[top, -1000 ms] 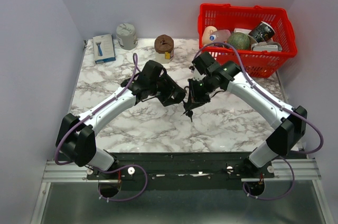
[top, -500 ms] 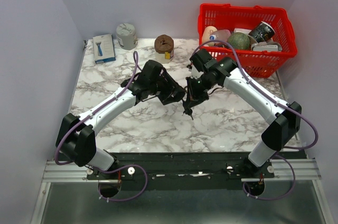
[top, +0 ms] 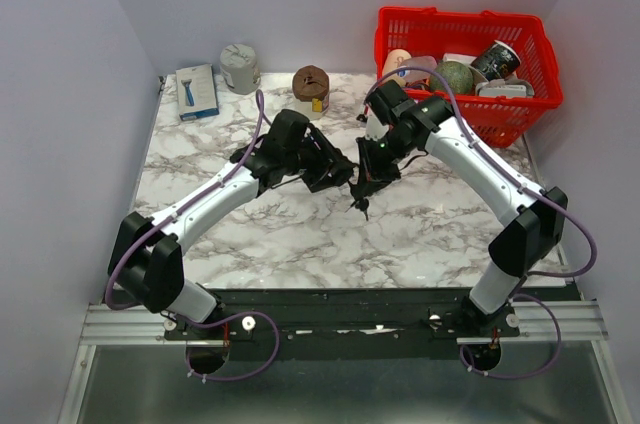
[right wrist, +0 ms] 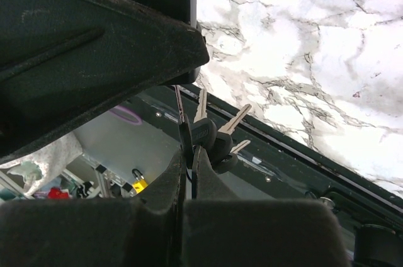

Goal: Unlock with the key

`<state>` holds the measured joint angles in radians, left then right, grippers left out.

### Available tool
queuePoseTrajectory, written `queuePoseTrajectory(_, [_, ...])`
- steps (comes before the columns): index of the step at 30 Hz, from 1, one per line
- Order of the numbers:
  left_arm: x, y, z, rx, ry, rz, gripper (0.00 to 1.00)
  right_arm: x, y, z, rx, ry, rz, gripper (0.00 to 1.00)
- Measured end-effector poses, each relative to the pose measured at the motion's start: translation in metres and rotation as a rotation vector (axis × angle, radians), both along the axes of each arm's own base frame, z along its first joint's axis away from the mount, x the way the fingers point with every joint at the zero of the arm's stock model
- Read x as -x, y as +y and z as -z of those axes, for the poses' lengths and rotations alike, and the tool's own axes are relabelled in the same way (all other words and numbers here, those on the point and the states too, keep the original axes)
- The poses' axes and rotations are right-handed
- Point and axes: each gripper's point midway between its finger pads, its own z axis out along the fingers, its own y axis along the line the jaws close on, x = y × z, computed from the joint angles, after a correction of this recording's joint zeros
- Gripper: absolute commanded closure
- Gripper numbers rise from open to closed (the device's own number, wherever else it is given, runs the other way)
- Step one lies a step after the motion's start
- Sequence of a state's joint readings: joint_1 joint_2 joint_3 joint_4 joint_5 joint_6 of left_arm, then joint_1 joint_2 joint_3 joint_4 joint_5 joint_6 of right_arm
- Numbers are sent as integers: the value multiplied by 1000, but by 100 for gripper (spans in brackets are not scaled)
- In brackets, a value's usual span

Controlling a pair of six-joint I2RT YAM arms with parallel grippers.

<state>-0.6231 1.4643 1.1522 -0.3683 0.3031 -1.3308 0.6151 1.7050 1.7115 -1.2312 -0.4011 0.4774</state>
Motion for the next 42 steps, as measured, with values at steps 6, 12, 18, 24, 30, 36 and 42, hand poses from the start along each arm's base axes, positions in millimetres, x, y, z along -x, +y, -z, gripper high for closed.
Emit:
queuePoseTrajectory(6, [-5, -3, -3, -2, -17, 6, 100, -5, -1, -4, 7, -3, 17, 99])
queuePoseTrajectory(12, [-9, -5, -5, 2, -32, 6, 100, -10, -5, -4, 27, -41, 53, 99])
queuePoseTrajectory(18, [-13, -6, -6, 1, -45, 5, 100, -16, -6, 1, 23, -81, 71, 99])
queuePoseTrajectory(24, [-20, -3, -3, -17, -54, -19, 100, -22, -2, 5, 19, -86, 73, 99])
queuePoseTrajectory(30, [-26, 0, -2, -30, -70, -47, 100, -29, 3, 6, 20, -87, 70, 99])
queuePoseTrajectory(36, [-33, 4, 1, -44, -75, -71, 100, -37, 3, 10, 46, -113, 35, 99])
queuePoseTrajectory(42, [-38, 1, 1, -33, -89, -74, 100, -44, -1, 11, 55, -184, -5, 99])
